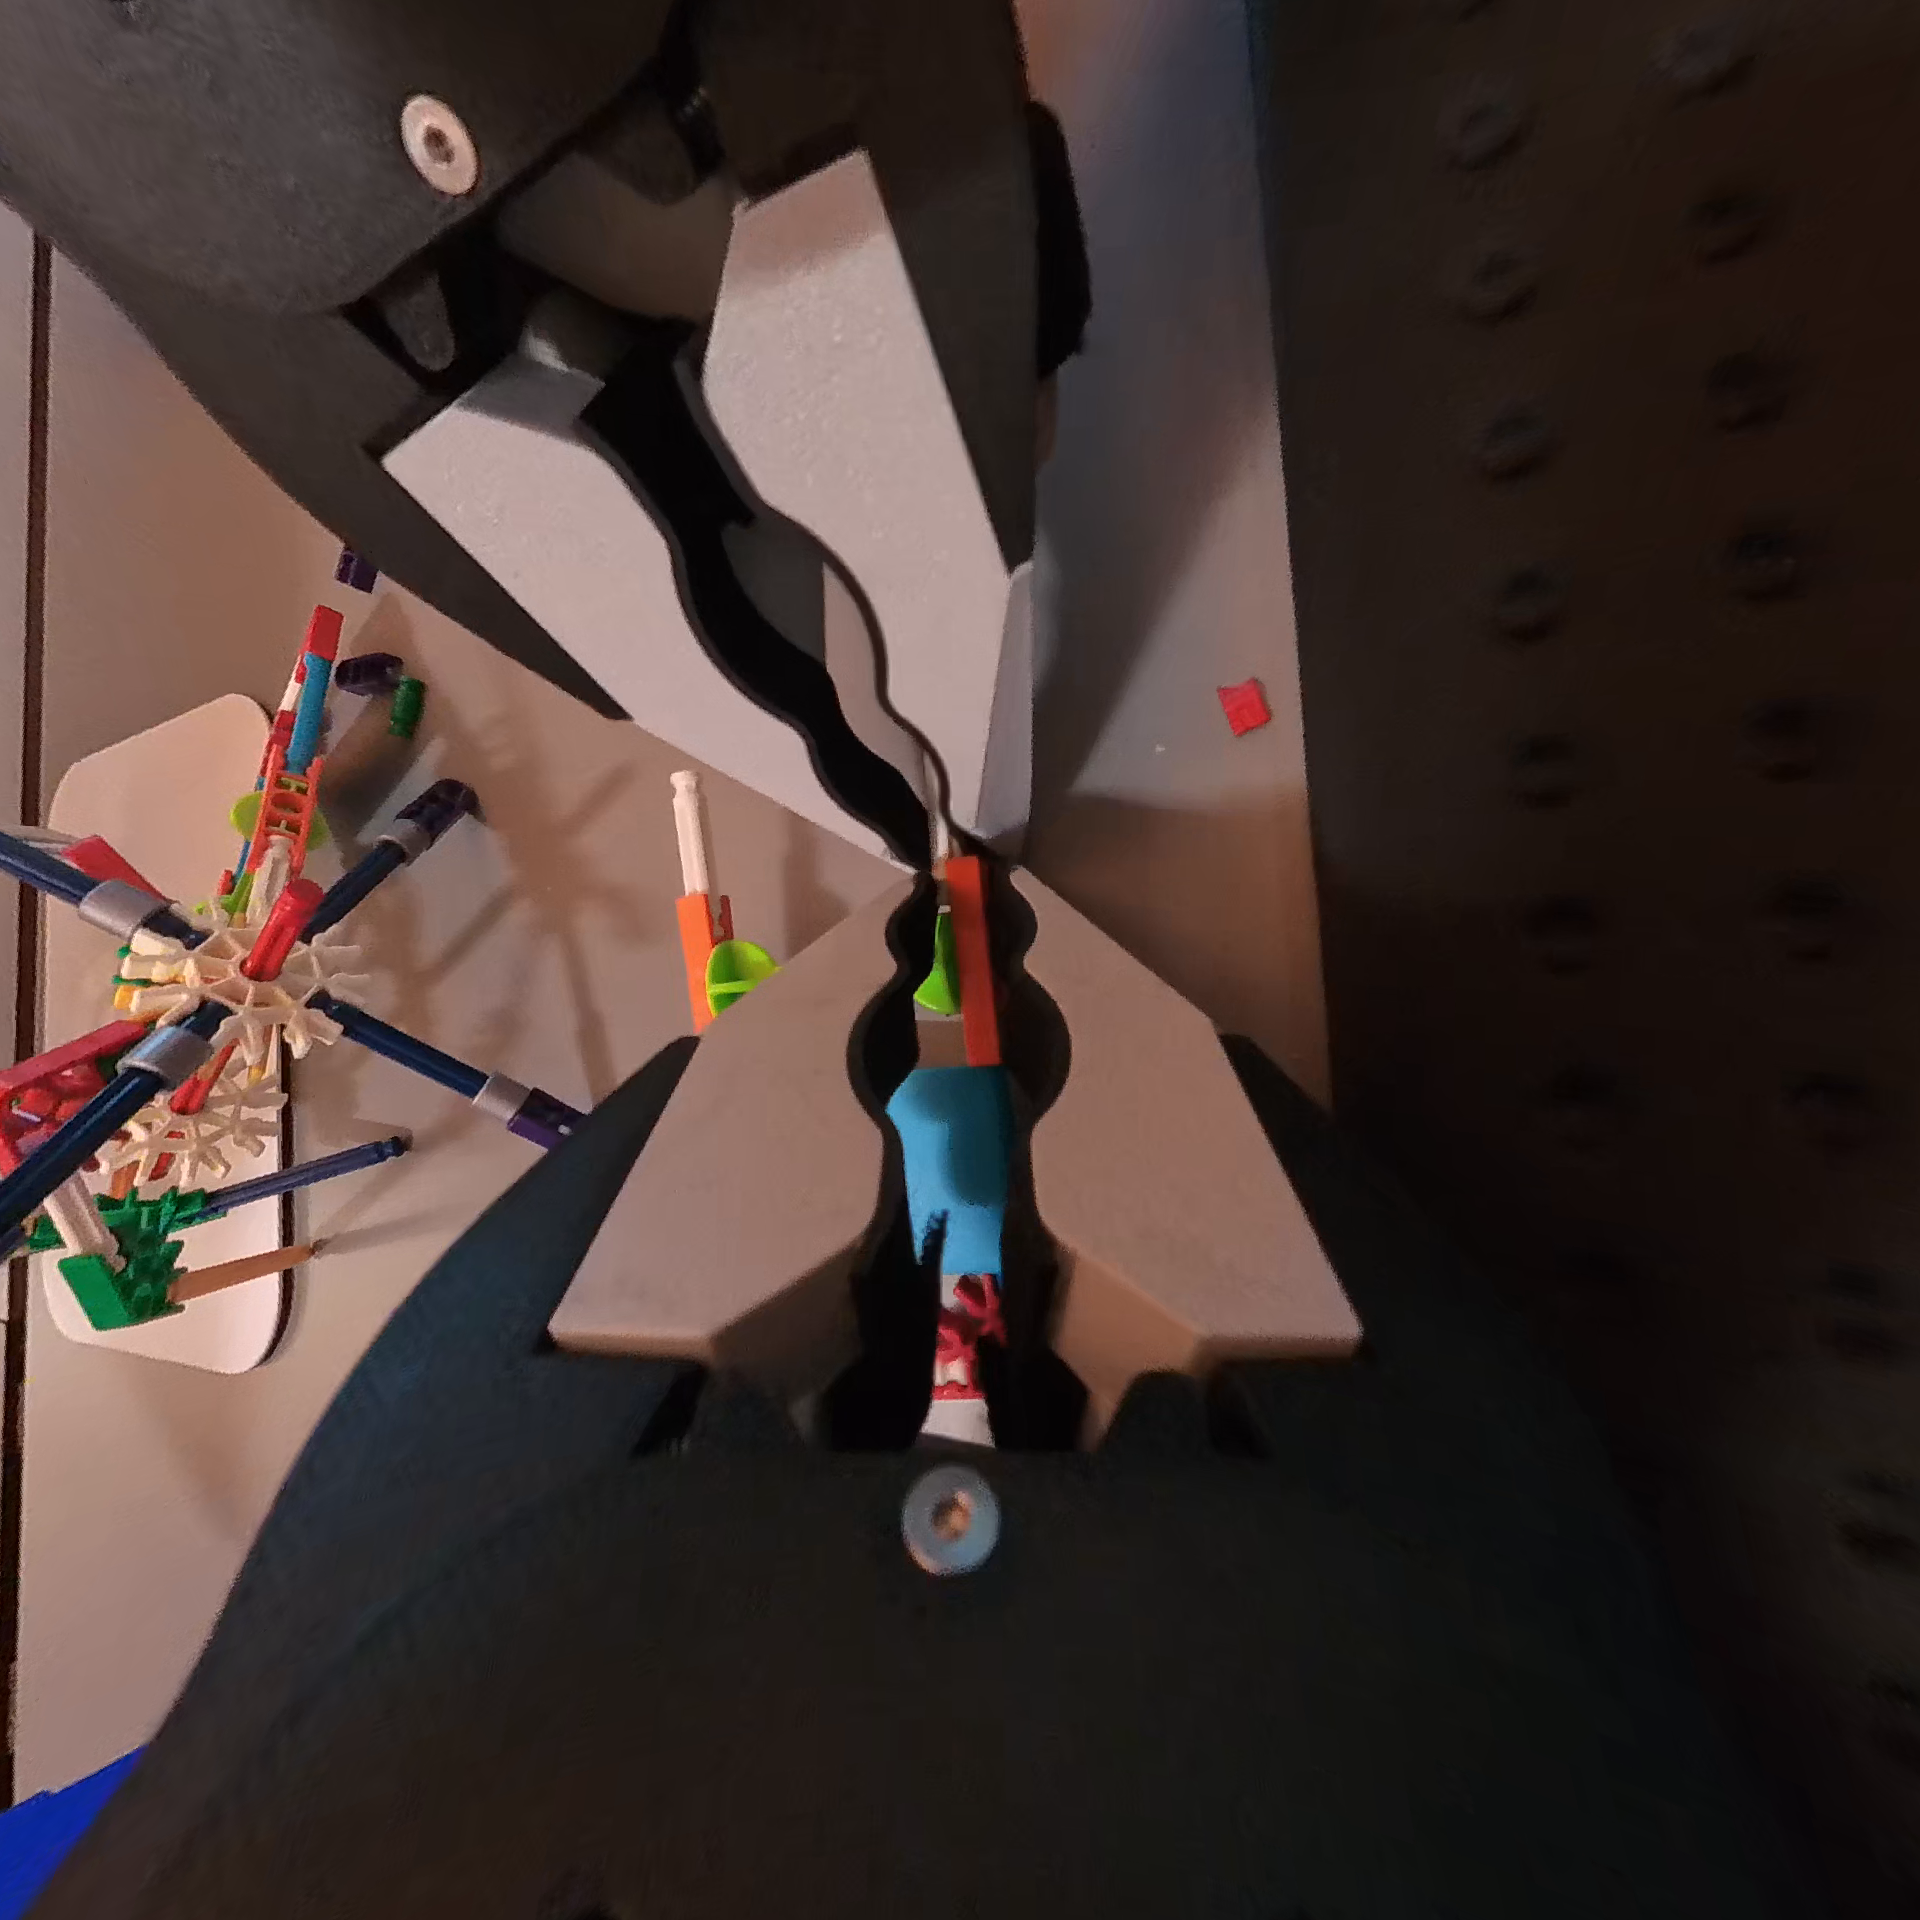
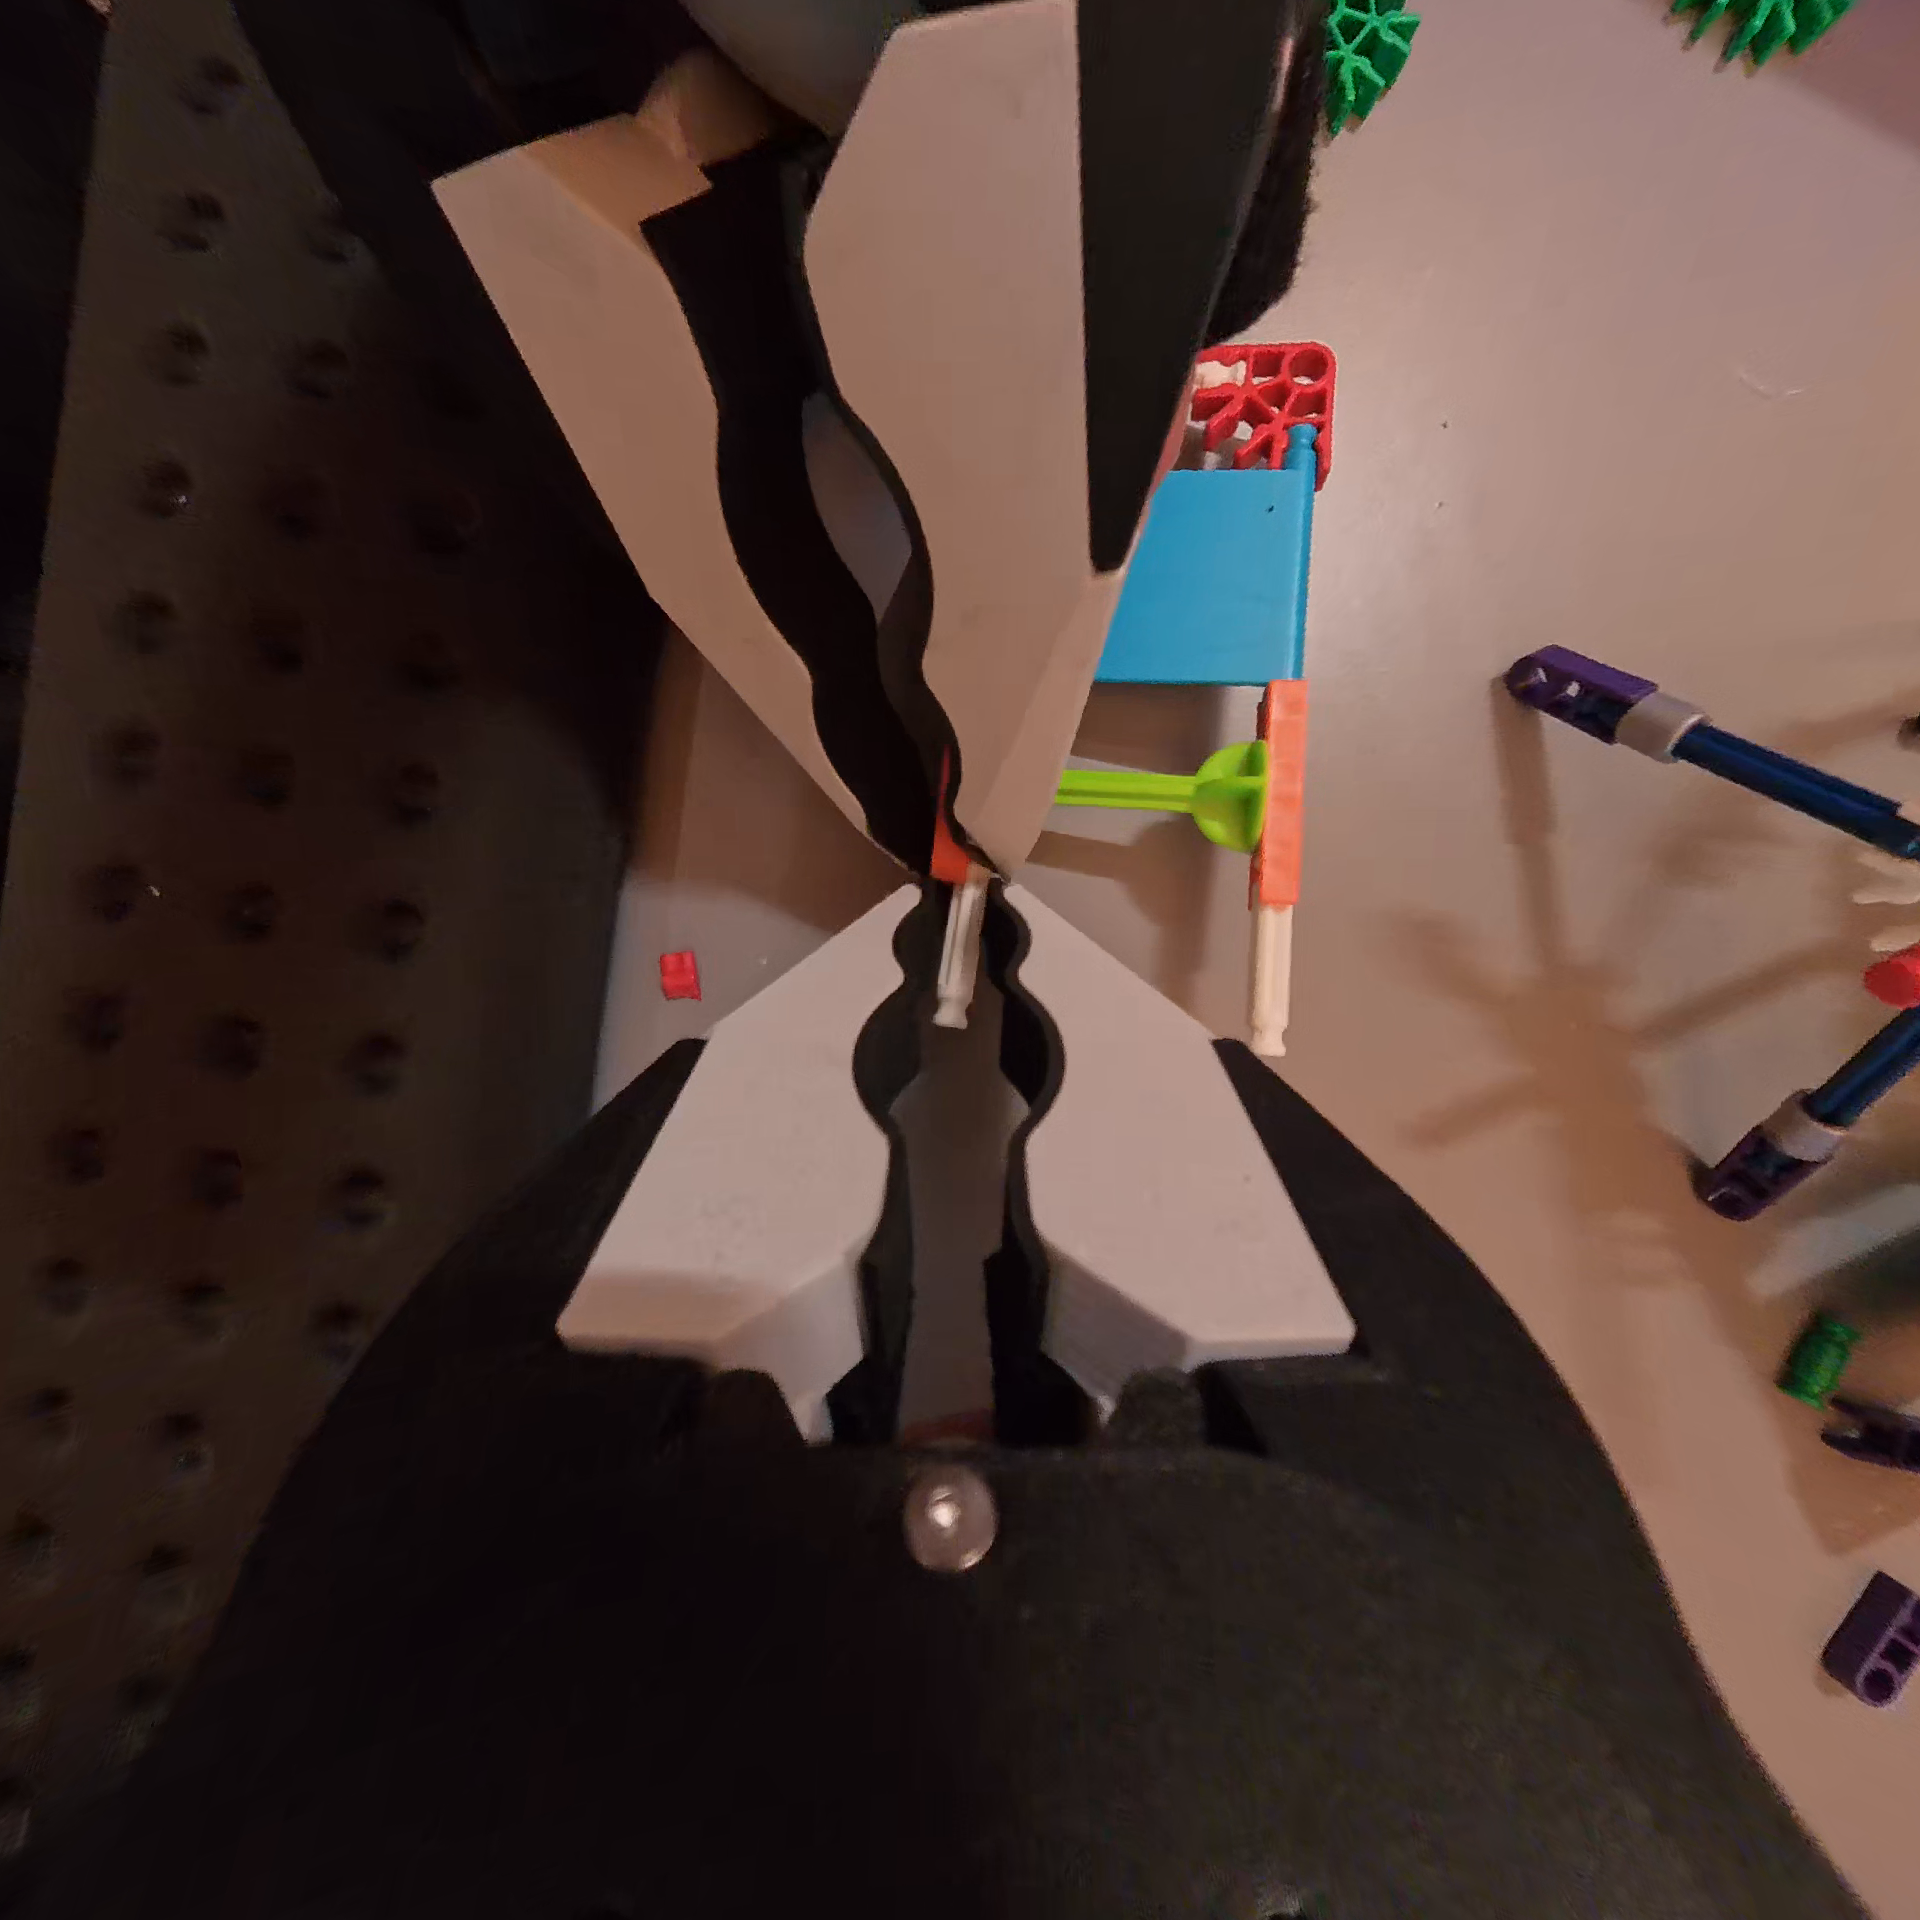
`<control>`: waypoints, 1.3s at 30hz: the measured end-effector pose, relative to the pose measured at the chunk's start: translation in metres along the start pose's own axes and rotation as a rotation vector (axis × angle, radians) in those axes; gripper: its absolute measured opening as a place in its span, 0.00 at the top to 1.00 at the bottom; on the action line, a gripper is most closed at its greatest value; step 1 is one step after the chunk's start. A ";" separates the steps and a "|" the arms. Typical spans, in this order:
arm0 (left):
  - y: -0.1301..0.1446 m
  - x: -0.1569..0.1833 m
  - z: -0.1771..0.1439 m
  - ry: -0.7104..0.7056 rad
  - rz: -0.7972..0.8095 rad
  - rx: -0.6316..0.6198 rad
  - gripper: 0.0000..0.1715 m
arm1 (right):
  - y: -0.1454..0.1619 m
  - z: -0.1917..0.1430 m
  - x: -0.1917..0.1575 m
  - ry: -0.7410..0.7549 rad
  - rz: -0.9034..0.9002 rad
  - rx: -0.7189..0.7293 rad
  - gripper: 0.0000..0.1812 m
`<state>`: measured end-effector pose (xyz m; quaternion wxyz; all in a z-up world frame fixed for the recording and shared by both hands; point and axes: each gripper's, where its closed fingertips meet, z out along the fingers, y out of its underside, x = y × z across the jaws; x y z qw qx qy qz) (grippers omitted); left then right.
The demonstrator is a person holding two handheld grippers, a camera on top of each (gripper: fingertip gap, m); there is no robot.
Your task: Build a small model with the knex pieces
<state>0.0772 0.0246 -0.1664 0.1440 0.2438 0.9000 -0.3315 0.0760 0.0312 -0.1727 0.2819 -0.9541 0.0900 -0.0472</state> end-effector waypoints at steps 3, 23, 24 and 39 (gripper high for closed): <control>-0.001 0.000 0.001 -0.014 -0.011 0.012 0.96 | 0.000 0.000 -0.001 0.000 -0.016 -0.005 0.98; -0.004 0.007 -0.001 0.040 -0.095 0.060 0.97 | -0.001 0.000 -0.009 0.056 -0.299 -0.035 0.99; -0.004 0.007 -0.001 0.039 -0.103 0.061 0.96 | -0.001 0.000 -0.008 0.034 -0.258 -0.015 0.99; -0.002 0.001 0.002 -0.004 -0.083 0.064 0.97 | -0.002 0.001 -0.005 -0.006 -0.181 0.041 0.98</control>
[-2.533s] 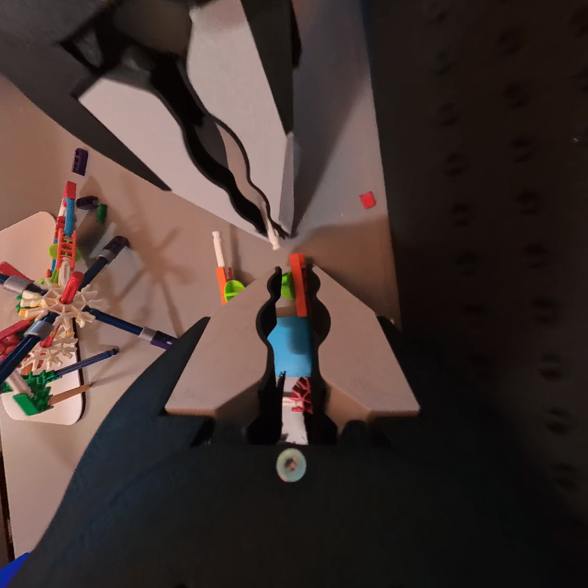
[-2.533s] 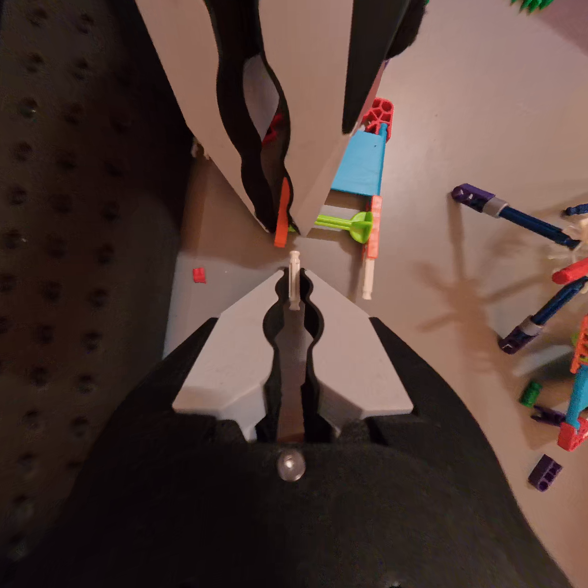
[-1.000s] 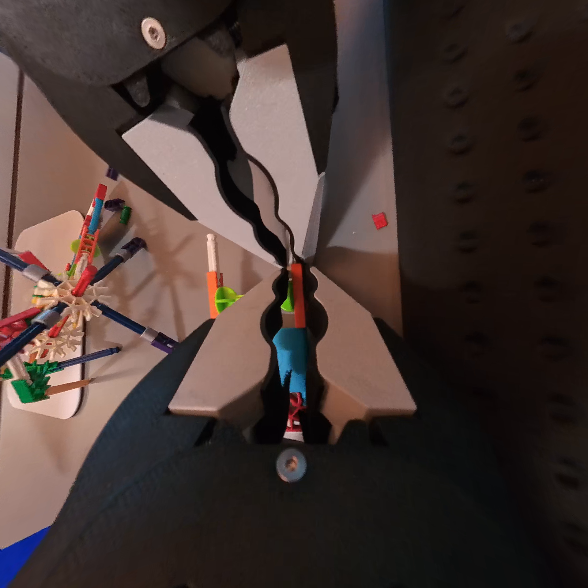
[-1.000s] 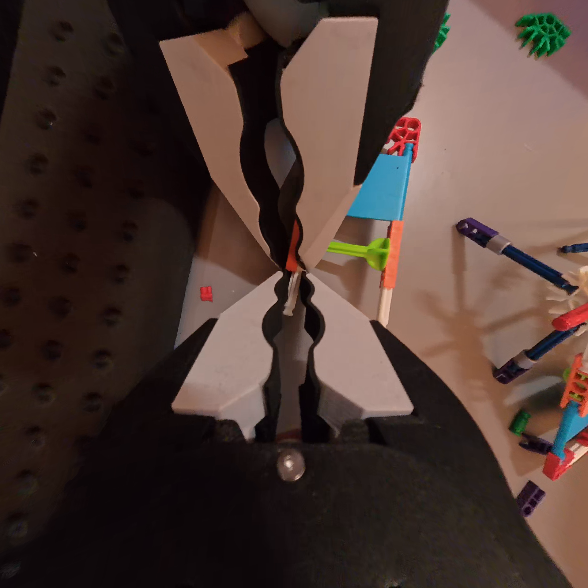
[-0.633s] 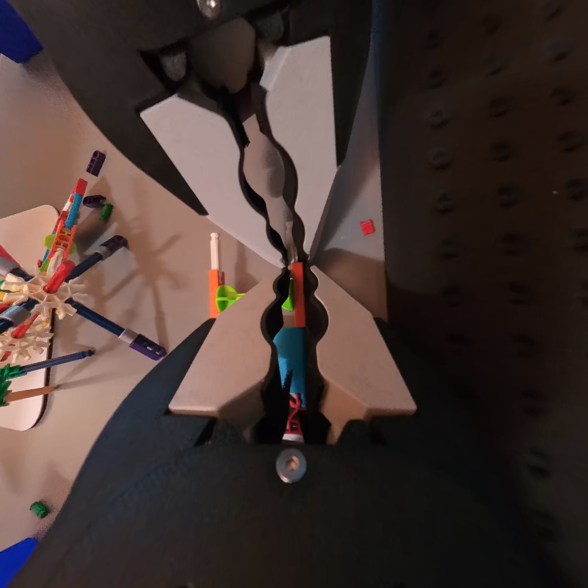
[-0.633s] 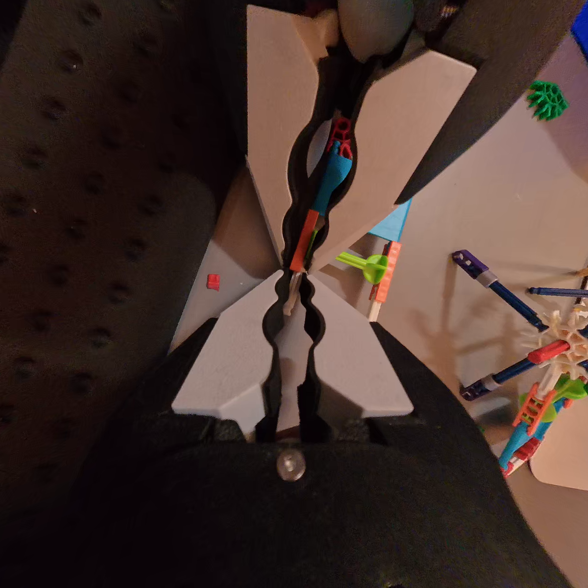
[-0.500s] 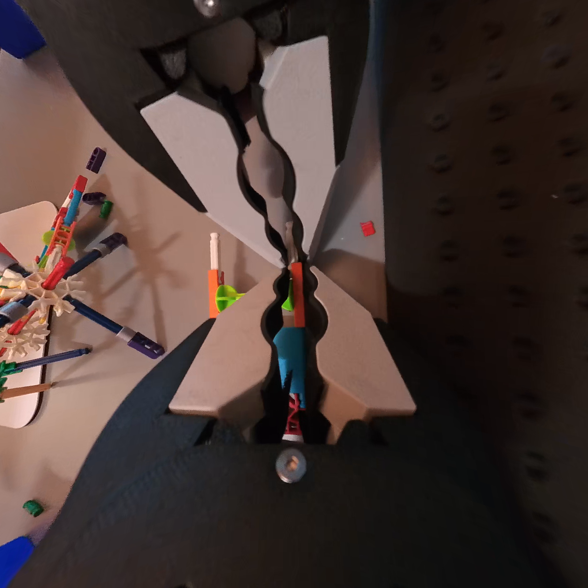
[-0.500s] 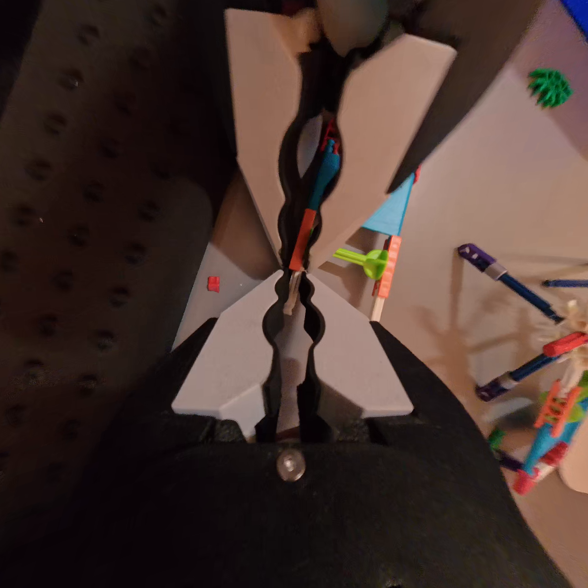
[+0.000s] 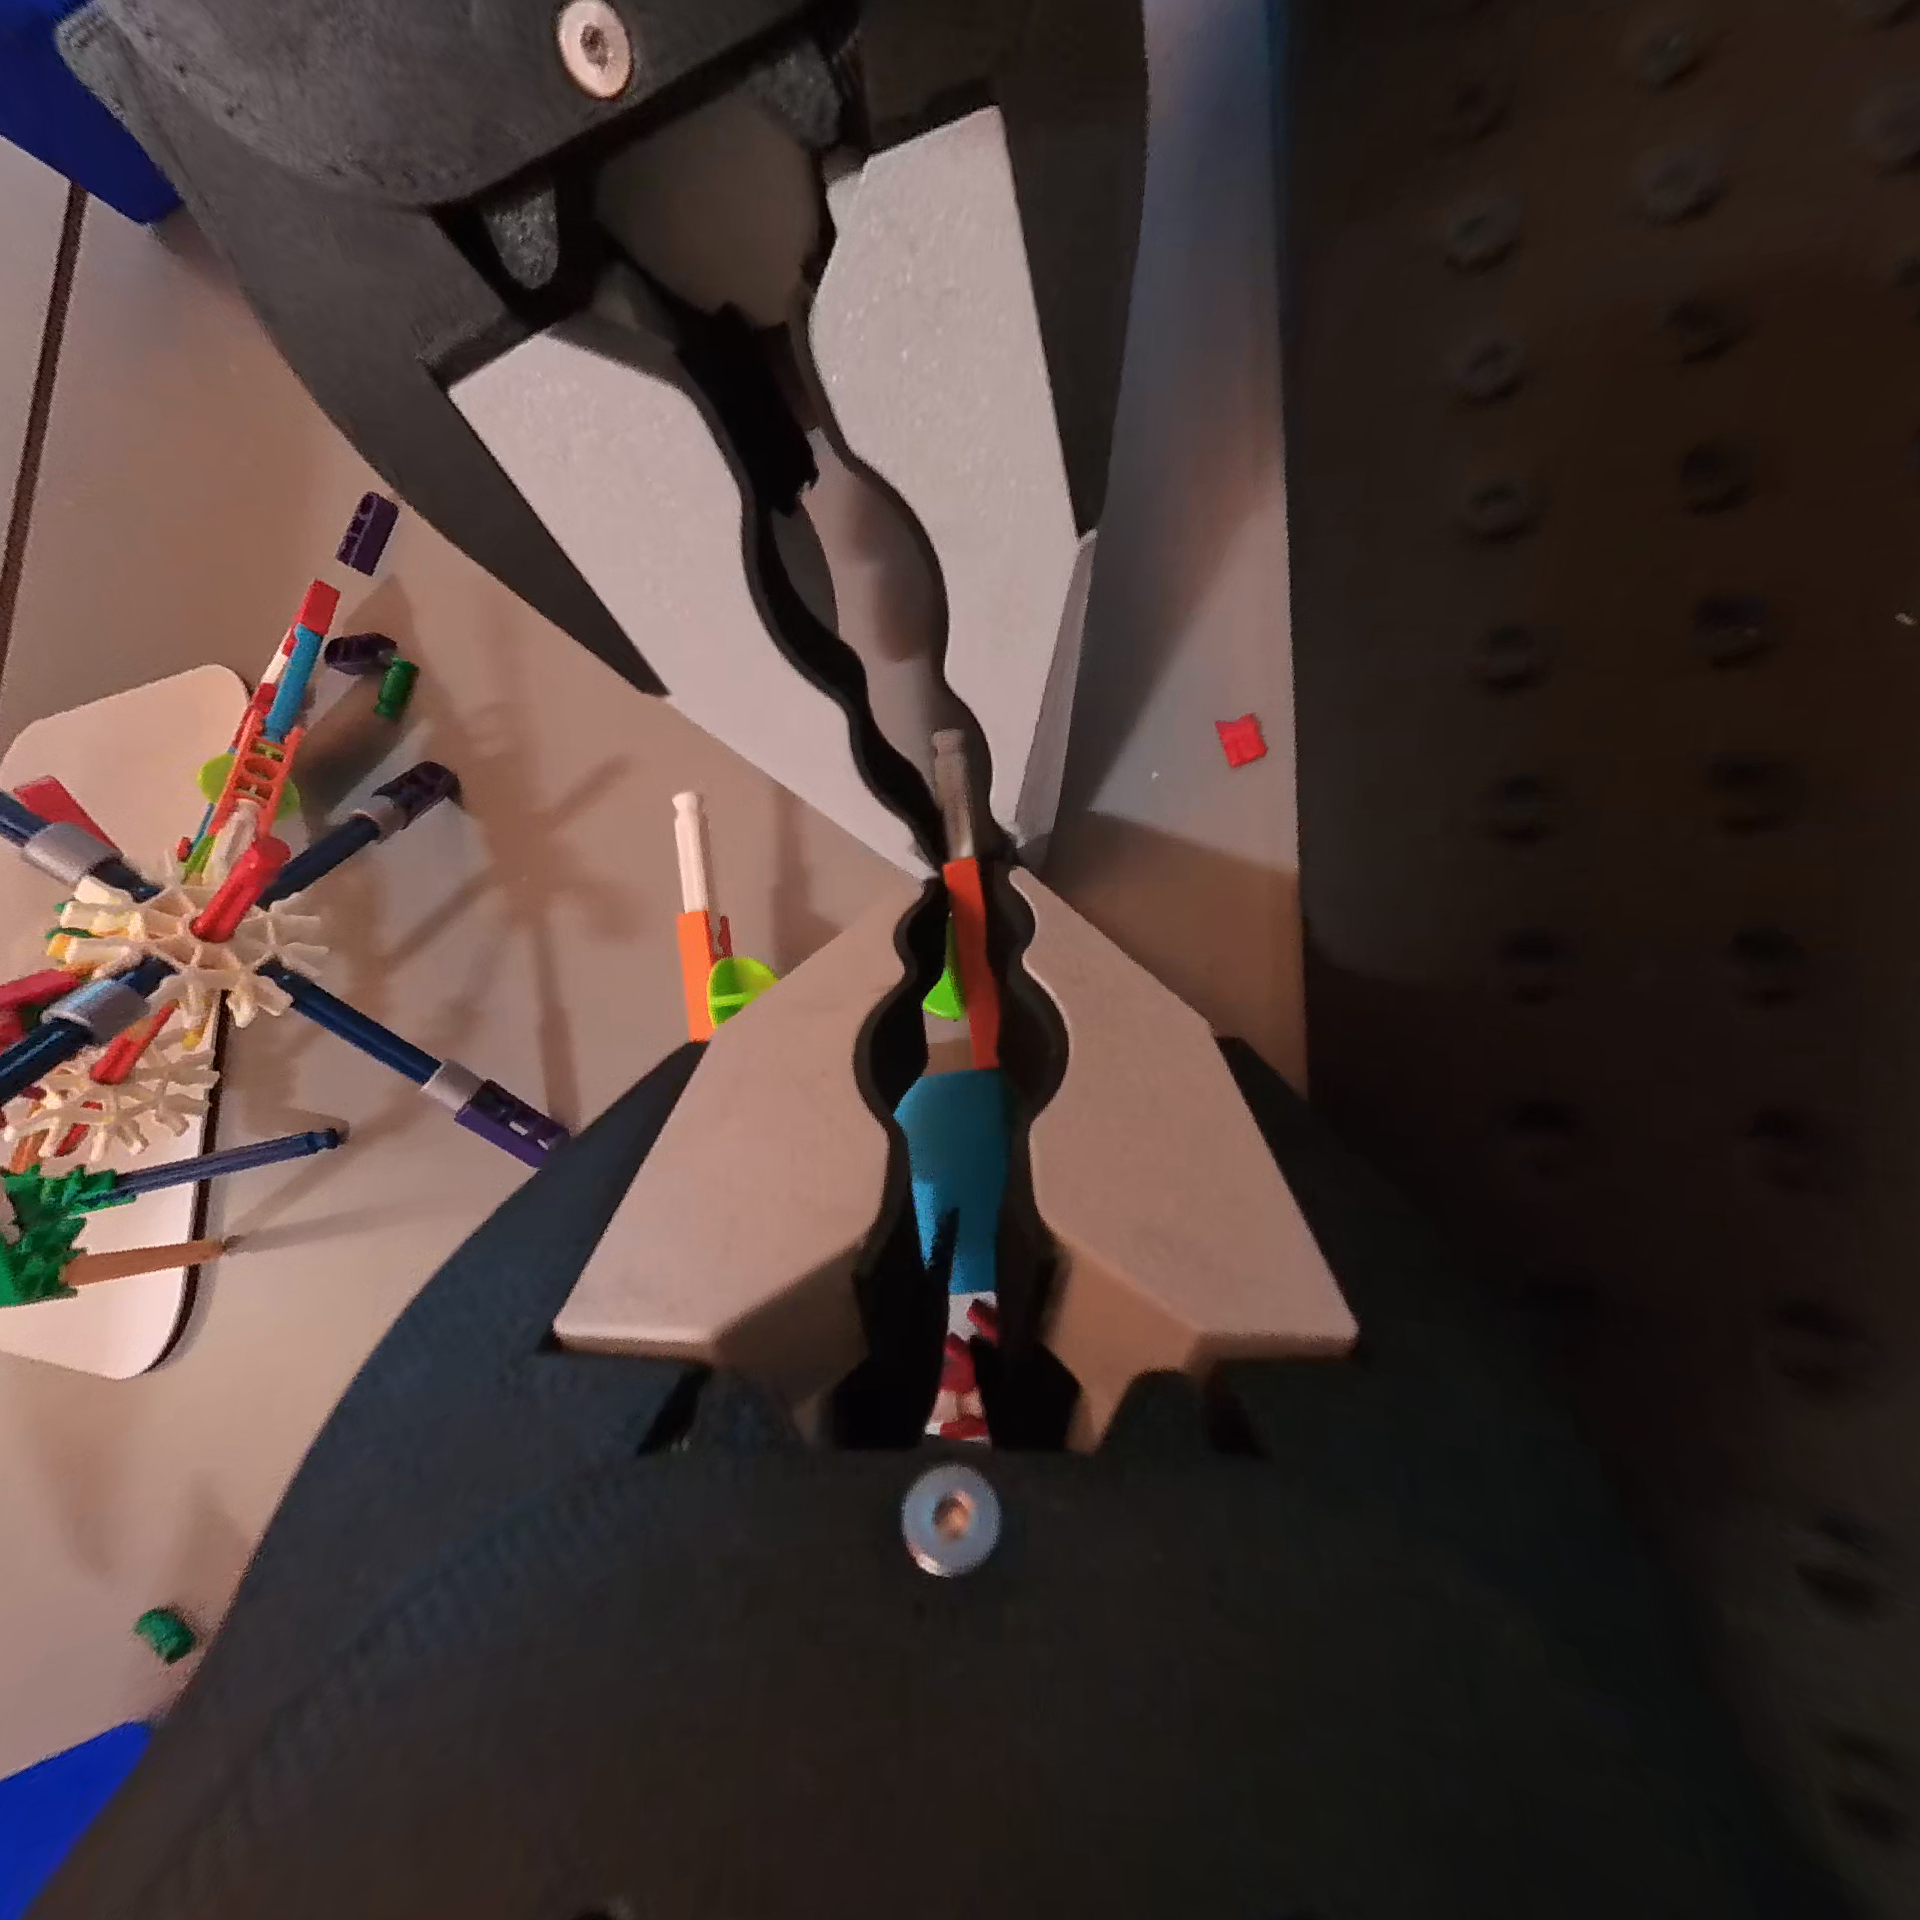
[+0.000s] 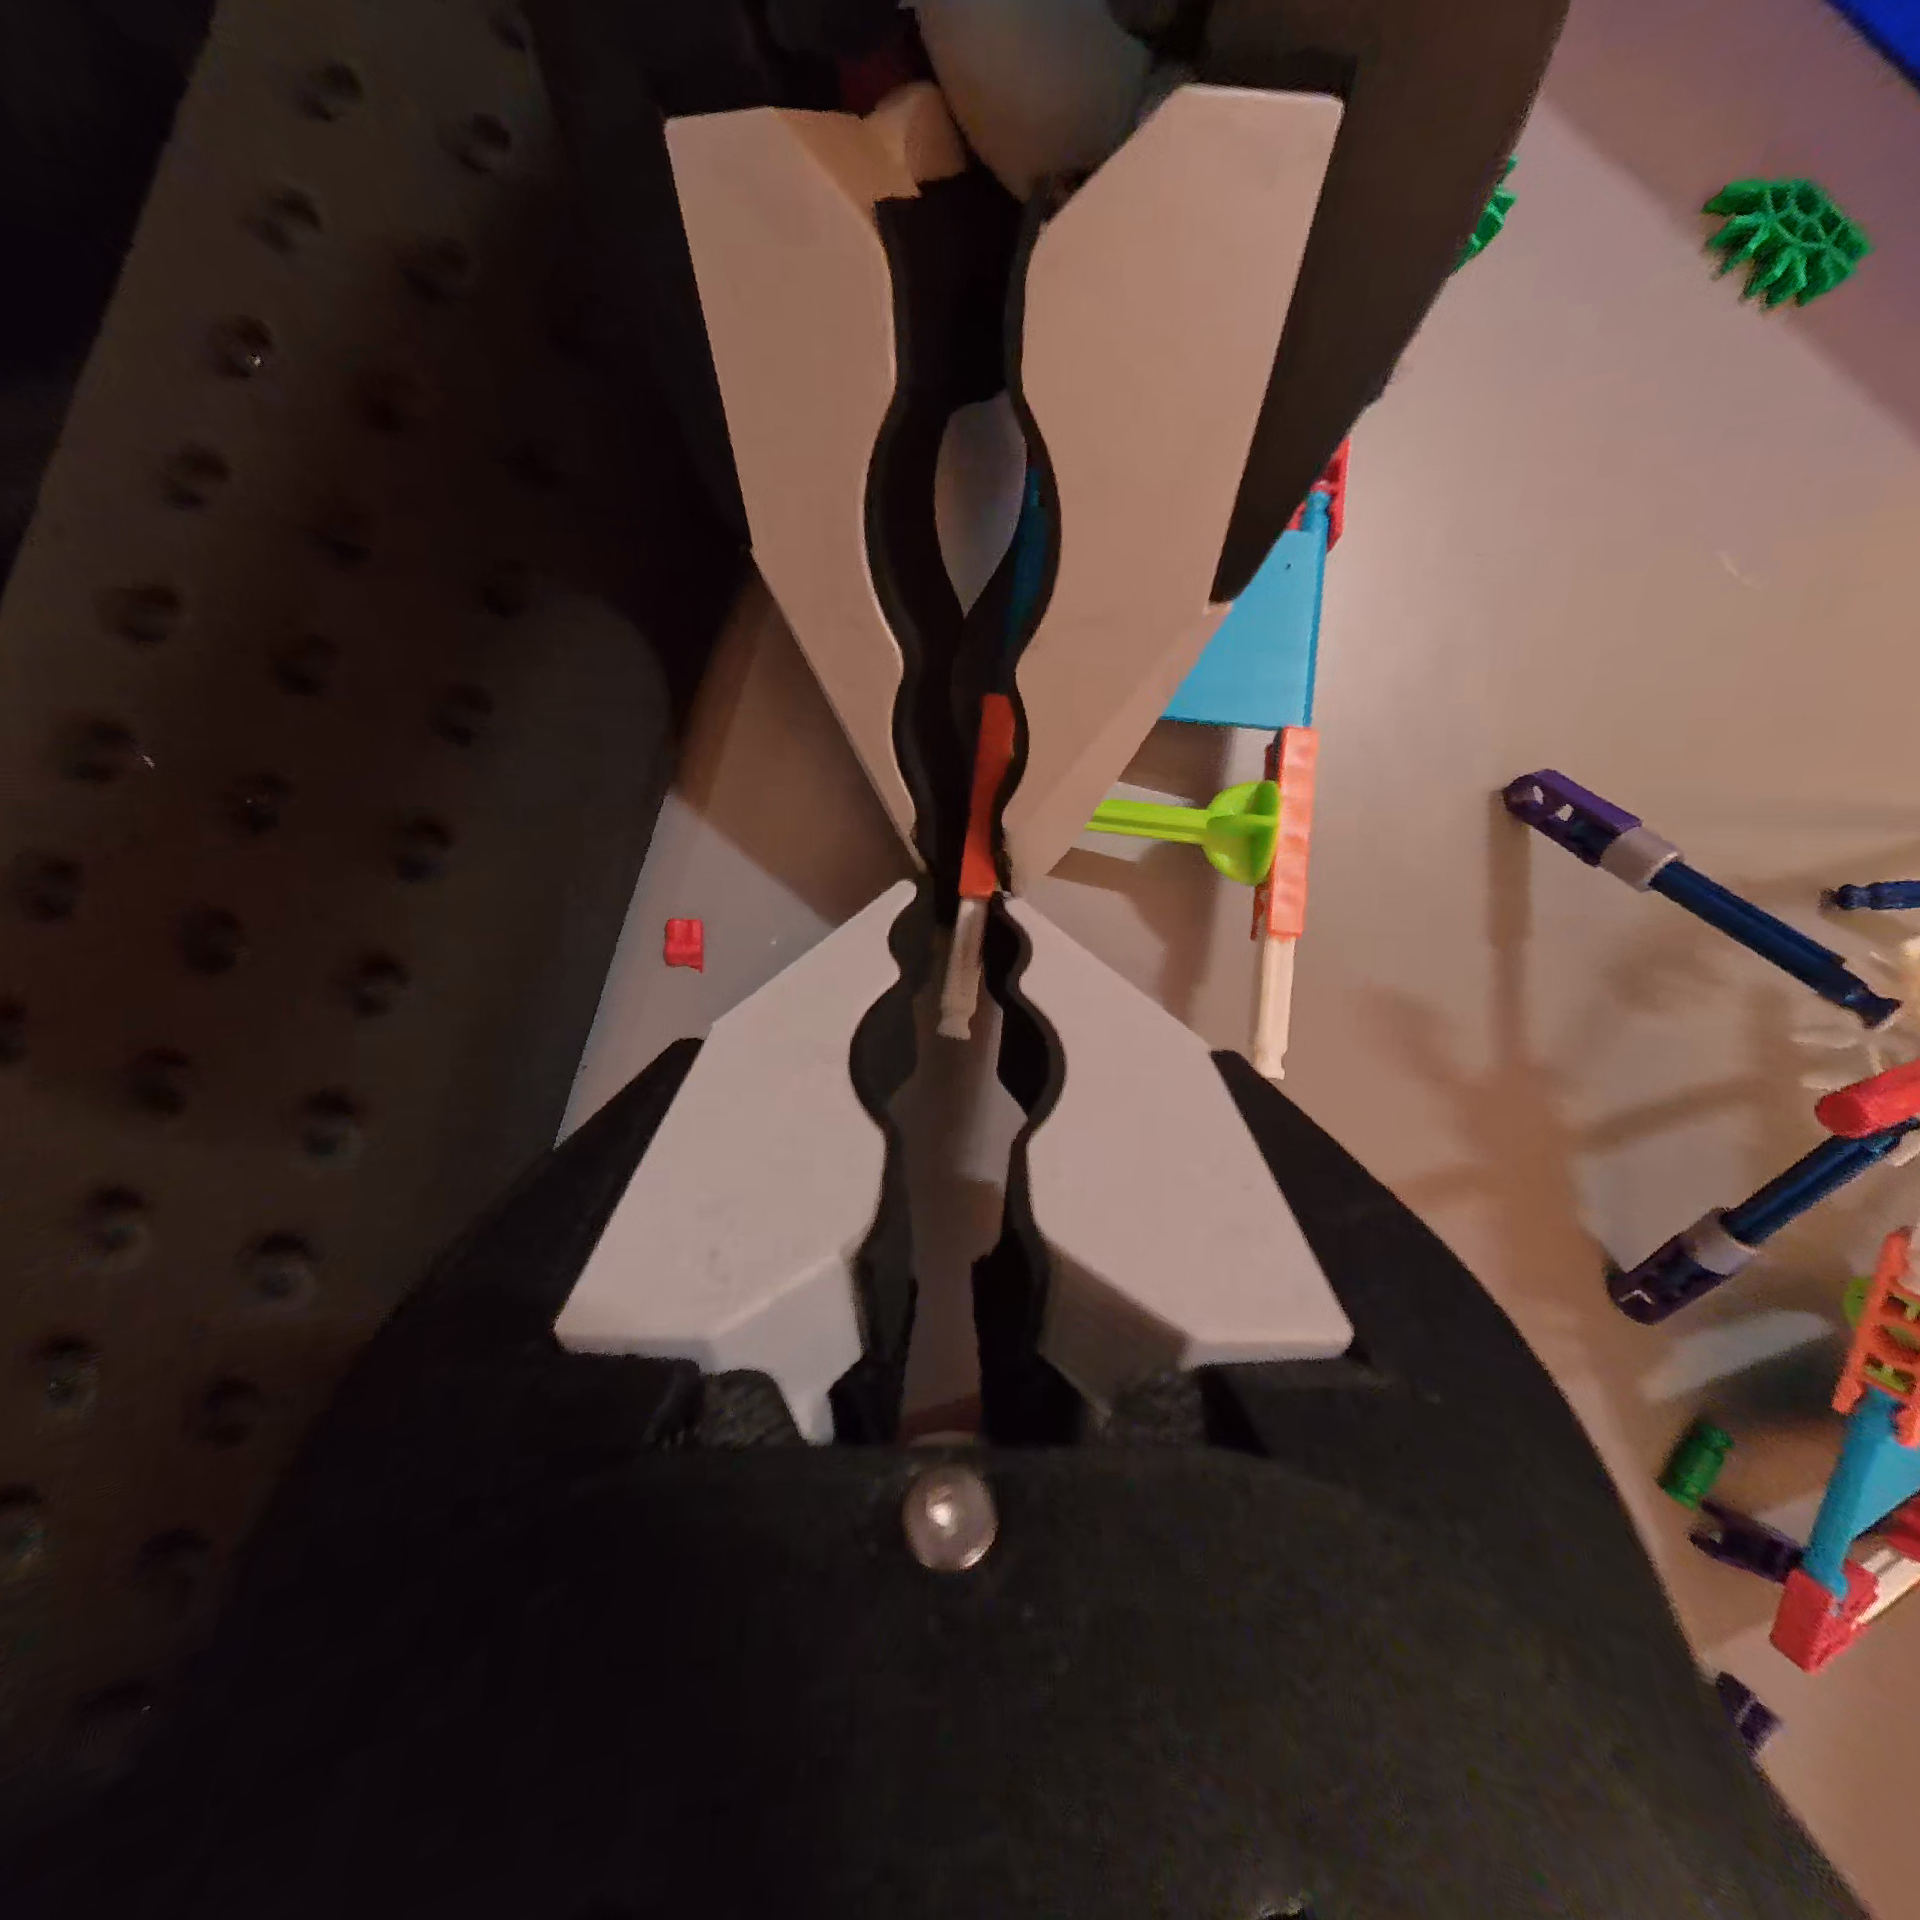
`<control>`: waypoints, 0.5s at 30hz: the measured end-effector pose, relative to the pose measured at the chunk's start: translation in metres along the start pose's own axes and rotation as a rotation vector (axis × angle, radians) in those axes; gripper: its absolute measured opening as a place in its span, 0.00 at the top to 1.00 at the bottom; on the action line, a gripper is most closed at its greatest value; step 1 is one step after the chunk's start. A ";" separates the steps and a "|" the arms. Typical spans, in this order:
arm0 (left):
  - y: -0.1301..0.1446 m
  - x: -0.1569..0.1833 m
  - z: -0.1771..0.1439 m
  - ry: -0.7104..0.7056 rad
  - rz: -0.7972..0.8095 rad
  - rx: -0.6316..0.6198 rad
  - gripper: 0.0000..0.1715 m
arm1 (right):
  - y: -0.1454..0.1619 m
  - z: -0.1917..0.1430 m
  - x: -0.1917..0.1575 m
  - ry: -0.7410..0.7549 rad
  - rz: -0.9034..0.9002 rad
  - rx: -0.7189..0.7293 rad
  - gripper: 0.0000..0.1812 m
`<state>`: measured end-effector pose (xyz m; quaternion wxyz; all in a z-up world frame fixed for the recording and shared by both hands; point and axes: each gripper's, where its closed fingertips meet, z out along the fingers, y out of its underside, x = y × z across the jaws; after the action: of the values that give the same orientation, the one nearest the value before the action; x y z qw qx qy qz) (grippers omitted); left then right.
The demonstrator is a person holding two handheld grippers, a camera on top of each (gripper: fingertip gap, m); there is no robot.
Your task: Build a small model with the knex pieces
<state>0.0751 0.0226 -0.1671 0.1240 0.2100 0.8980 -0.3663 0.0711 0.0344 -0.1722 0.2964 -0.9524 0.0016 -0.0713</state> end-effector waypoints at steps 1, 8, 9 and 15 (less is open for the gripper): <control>0.000 0.000 0.000 -0.004 0.003 0.000 0.97 | 0.000 0.000 0.000 0.001 -0.012 -0.007 0.98; -0.002 -0.003 0.003 -0.026 0.004 -0.011 0.97 | 0.006 -0.003 0.002 -0.001 0.032 0.003 0.97; -0.002 -0.002 0.002 -0.032 0.044 -0.015 0.97 | 0.005 -0.004 0.003 0.005 0.025 0.011 0.97; -0.004 -0.022 -0.016 -0.103 0.017 0.024 0.82 | 0.012 -0.011 0.015 0.065 0.049 0.005 0.90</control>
<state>0.0915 0.0250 -0.1453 0.1706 0.2002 0.8840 -0.3865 0.0848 0.0176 -0.1675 0.3003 -0.9485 0.0342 -0.0948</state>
